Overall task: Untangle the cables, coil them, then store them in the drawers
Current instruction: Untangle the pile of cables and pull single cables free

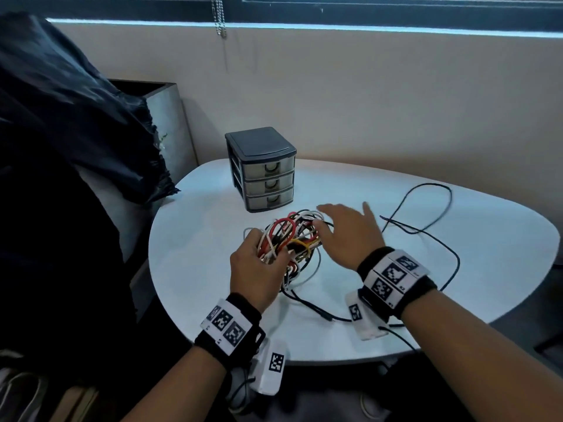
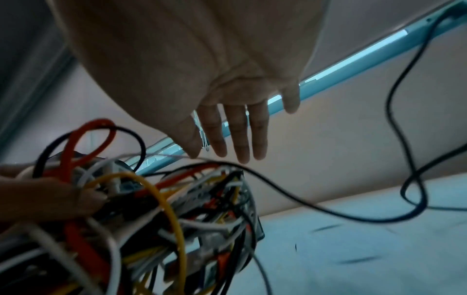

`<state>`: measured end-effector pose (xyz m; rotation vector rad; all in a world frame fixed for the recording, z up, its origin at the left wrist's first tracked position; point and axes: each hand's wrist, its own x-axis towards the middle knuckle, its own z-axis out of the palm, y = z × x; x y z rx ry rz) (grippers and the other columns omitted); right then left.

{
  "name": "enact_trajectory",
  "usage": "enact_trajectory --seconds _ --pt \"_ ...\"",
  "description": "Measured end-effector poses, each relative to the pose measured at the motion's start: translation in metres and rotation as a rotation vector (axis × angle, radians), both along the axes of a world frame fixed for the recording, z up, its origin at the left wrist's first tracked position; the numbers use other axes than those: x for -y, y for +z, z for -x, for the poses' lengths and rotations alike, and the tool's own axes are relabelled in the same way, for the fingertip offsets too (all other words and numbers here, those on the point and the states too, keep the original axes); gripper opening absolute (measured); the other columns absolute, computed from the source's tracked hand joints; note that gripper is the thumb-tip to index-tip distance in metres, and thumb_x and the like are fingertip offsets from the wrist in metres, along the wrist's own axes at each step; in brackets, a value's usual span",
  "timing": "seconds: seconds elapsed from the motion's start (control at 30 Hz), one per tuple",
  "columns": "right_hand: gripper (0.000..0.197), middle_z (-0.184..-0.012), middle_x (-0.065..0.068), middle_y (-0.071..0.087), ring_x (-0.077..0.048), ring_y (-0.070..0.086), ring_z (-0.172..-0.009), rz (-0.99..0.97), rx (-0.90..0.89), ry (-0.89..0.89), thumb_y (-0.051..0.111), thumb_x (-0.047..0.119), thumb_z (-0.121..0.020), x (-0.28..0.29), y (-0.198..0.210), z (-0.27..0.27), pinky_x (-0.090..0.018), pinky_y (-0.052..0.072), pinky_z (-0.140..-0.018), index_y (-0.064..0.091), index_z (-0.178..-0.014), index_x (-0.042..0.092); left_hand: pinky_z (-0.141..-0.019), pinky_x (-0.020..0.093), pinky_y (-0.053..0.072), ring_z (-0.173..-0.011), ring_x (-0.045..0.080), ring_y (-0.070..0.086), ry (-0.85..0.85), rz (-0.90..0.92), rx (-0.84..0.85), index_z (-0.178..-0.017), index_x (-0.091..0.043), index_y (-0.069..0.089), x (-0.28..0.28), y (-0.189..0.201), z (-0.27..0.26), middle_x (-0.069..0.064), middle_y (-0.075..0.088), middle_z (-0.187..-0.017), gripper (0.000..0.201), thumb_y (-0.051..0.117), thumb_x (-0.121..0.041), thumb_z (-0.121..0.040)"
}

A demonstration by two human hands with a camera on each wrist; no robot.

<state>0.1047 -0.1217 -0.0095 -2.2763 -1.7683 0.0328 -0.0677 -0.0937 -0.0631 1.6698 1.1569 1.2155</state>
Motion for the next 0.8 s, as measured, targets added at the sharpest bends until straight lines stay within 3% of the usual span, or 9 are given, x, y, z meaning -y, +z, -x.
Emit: enact_trajectory --seconds 0.07,0.13,0.23,0.4,0.53,0.67,0.8 --pt "0.037 -0.129 0.000 0.063 -0.024 0.056 -0.121 0.009 -0.059 0.002 0.040 0.042 -0.101 -0.003 -0.004 0.003 -0.044 0.029 -0.113 0.055 -0.130 0.025 -0.063 0.034 0.058 -0.069 0.016 0.067 -0.026 -0.021 0.004 -0.085 -0.018 0.061 0.002 0.000 0.000 -0.005 0.069 -0.074 0.016 0.075 -0.018 -0.078" --pt "0.027 -0.112 -0.001 0.068 -0.028 0.062 -0.106 -0.052 -0.115 -0.058 0.050 0.039 -0.097 -0.004 -0.005 0.001 -0.037 0.044 -0.091 0.062 -0.115 0.023 -0.062 0.036 0.057 -0.067 0.020 0.065 -0.024 -0.045 -0.006 -0.085 -0.014 0.061 0.003 0.001 -0.001 -0.003 0.068 -0.072 0.015 0.075 -0.014 -0.079" --pt "0.031 -0.110 0.001 0.067 -0.025 0.061 -0.103 -0.129 -0.194 -0.120 0.062 0.041 -0.092 0.000 -0.004 -0.009 -0.035 0.047 -0.087 0.062 -0.117 0.024 -0.062 0.034 0.057 -0.066 0.016 0.064 -0.003 -0.044 -0.008 -0.085 -0.014 0.061 0.000 0.001 0.000 -0.002 0.068 -0.073 0.014 0.074 -0.012 -0.081" --pt "0.022 -0.080 0.007 0.066 -0.018 0.061 -0.079 -0.263 -0.201 -0.033 0.065 0.048 -0.089 0.008 0.005 -0.016 -0.029 0.045 -0.068 0.073 -0.090 0.028 -0.060 0.026 0.054 -0.066 0.013 0.062 0.031 -0.033 -0.001 -0.082 -0.014 0.059 -0.008 0.004 -0.001 -0.002 0.067 -0.075 0.016 0.074 -0.015 -0.081" --pt "0.025 -0.063 0.008 0.065 -0.017 0.058 -0.065 -0.361 -0.276 0.007 0.067 0.051 -0.086 0.017 0.016 -0.017 -0.030 0.048 -0.065 0.079 -0.086 0.029 -0.051 0.017 0.044 -0.056 0.008 0.050 0.106 0.013 0.034 -0.074 -0.014 0.053 -0.015 0.007 0.002 -0.004 0.061 -0.065 0.022 0.073 -0.014 -0.082" --pt "0.025 -0.071 0.011 0.071 -0.009 0.061 -0.066 -0.403 -0.388 -0.091 0.067 0.050 -0.087 0.026 0.021 -0.045 -0.026 0.047 -0.067 0.079 -0.082 0.028 -0.053 0.028 0.049 -0.057 0.015 0.052 0.191 0.070 0.082 -0.073 -0.014 0.054 -0.031 0.007 0.015 0.000 0.061 -0.066 0.023 0.075 -0.013 -0.081" --pt "0.030 -0.083 -0.005 0.075 -0.028 0.068 -0.084 -0.512 -0.431 -0.400 0.065 0.040 -0.091 0.032 0.020 -0.097 -0.034 0.052 -0.081 0.077 -0.082 0.014 -0.053 0.028 0.046 -0.054 0.016 0.048 0.250 0.103 0.108 -0.070 -0.012 0.050 -0.041 0.005 0.028 0.001 0.055 -0.062 0.028 0.075 -0.012 -0.081"
